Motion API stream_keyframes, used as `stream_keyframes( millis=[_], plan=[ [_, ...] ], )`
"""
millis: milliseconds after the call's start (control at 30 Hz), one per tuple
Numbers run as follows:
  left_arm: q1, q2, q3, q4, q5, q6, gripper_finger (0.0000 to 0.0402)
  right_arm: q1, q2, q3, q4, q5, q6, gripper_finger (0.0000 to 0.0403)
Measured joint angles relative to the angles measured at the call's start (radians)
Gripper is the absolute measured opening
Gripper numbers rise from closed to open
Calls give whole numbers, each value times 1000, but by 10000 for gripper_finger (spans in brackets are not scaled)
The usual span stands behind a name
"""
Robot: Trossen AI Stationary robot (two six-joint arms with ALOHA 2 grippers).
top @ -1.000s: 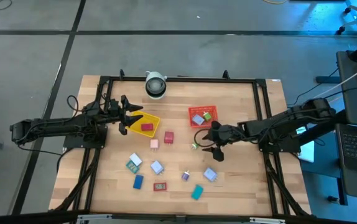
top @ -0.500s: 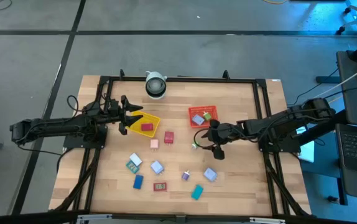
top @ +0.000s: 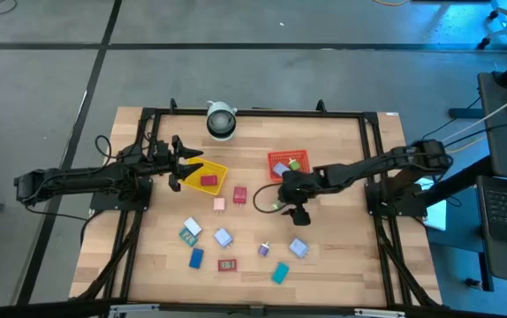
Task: Pick & Place Office items
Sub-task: Put the green charger adapter into the orange bin
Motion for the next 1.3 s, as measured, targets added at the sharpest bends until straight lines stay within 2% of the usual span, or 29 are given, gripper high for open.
stream_keyframes(
  millis=[167, 333, 600, 1167, 1300],
  plan=[
    [0, 0, 0, 0, 0, 0, 203, -18, 77, 83, -87, -22, -44, 272],
    [0, 0, 0, 0, 0, 2, 203, -33, 122, 102, -112, -60, -54, 272],
    [0, 0, 0, -13, 0, 12, 203, -56, 129, 102, -112, -71, -70, 272],
    [0, 0, 0, -23, 0, 12, 203, -58, 165, 103, -107, -98, 10, 272],
    [0, 0, 0, -23, 0, 11, 203, -58, 167, 102, -105, -100, 28, 261]
  ],
)
